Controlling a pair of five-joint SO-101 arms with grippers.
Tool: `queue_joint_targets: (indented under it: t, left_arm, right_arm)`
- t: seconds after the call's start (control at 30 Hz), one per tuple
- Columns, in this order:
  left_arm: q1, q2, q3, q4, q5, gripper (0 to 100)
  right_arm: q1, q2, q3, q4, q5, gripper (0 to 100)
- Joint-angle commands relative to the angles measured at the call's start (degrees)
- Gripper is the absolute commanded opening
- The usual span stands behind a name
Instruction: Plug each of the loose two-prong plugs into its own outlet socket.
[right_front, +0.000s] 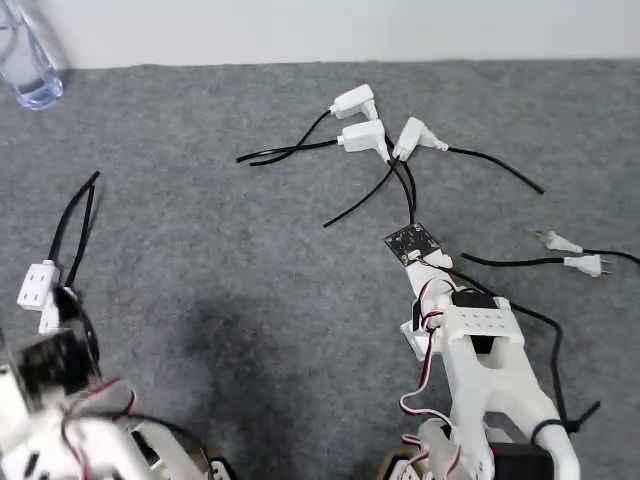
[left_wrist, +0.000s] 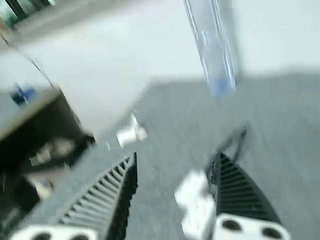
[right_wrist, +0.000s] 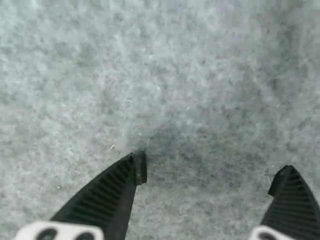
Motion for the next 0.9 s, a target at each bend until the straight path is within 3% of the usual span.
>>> queue_joint_targets:
  t: [0.0,0.17,0.33,0.43,0.6,0.87]
  left_arm:
    - [2.6,-0.1,-11.0,0.4,3.7,23]
    - [4.9,9.0,-21.7,1.3,9.9,23]
    - [8.8,30.7,-37.8,5.9,13.1,23]
    - [10.3,42.5,-40.7,9.0,12.8,23]
    - [7.9,54.8,-34.2,7.4,5.9,23]
    - [-4.6,61.8,-15.5,-10.6,-6.6,23]
  right_arm:
    - [-0.7,-1.3,0.0,-0.7,0.8,37.2]
    - [-0.7,-1.3,0.3,-1.2,0.8,37.2]
    - [-0.7,-1.3,0.3,-1.5,0.8,37.2]
    - [-0.7,-1.3,0.3,-1.5,0.9,37.2]
    - [-0.7,-1.3,0.3,-1.4,0.9,37.2]
    - [-0.7,-1.3,0.4,-1.4,0.9,37.2]
